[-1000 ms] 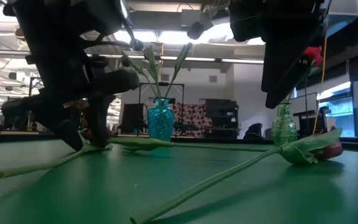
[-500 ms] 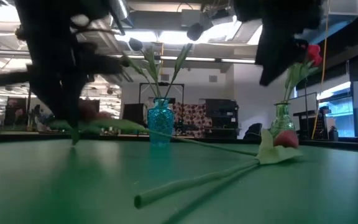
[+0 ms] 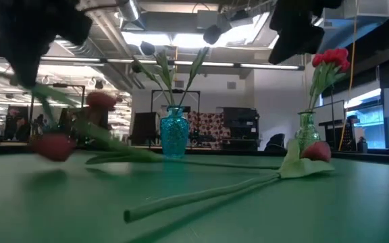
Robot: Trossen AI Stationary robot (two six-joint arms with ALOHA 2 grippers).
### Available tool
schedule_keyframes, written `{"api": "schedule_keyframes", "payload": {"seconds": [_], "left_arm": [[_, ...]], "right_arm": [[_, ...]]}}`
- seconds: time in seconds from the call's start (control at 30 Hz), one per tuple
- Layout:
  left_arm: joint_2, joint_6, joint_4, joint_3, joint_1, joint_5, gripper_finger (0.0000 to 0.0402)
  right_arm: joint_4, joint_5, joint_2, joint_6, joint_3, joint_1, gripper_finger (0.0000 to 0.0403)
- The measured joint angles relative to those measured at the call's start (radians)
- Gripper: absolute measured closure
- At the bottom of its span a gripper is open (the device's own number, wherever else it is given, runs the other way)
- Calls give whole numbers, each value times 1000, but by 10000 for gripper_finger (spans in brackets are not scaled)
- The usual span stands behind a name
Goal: Sort flowers into vase by color
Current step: Put the pink tulip into the bottom blue vase
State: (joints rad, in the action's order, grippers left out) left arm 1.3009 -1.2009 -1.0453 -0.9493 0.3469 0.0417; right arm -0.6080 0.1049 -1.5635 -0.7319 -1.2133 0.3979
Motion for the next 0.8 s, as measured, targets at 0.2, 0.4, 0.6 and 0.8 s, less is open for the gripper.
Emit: {"api": "schedule_keyframes", "payload": {"seconds": [0.2, 0.4, 0.6, 0.8], "left_arm": [[-123, 154, 172, 0, 55, 172, 396], [-273, 294, 438, -1, 152, 384, 397], [-320, 553, 707, -2, 317, 413, 397], [-333, 737, 887, -2, 544, 412, 397]], "right_arm": [[41, 73, 7, -3, -3, 58, 146], [10, 268, 7, -72, -71, 130, 146], [7, 424, 7, -137, -120, 128, 146], [5, 486, 7, -321, -167, 74, 146]]}}
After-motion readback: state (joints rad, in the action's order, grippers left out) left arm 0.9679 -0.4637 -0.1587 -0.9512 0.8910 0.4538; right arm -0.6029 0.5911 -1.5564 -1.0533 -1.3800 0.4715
